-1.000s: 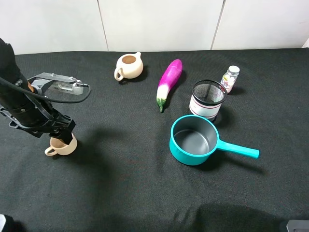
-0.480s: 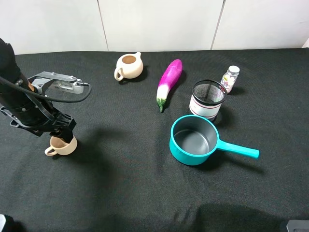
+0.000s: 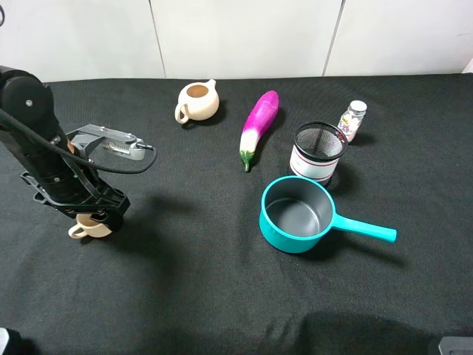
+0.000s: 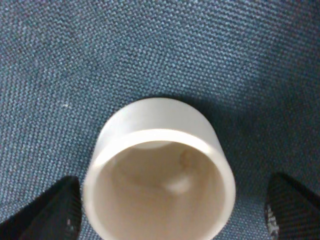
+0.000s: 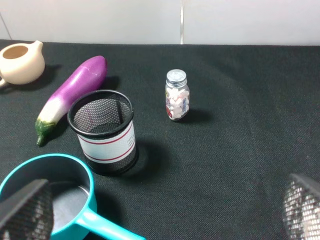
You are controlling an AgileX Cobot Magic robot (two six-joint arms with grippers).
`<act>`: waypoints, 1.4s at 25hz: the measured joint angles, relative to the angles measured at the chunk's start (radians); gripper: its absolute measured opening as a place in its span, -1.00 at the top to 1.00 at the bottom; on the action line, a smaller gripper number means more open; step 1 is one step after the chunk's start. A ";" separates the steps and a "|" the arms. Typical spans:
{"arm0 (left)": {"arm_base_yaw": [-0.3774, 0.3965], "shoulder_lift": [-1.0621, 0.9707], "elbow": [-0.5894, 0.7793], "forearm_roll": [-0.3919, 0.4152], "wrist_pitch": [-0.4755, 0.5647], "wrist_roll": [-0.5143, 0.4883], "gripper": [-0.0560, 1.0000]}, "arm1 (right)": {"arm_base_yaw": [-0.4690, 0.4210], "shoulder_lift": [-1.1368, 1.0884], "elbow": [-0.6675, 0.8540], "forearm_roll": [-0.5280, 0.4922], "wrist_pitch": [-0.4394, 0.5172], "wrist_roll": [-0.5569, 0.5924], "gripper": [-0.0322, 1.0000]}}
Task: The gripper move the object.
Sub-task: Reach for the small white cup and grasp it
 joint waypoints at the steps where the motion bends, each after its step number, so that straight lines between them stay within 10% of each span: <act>1: 0.000 0.000 -0.001 0.004 0.000 -0.001 -0.49 | 0.000 0.000 0.000 0.000 0.000 0.000 -0.41; 35: -0.003 0.081 -0.005 0.032 -0.014 -0.020 -0.39 | 0.000 0.000 0.000 0.001 0.000 0.000 -0.41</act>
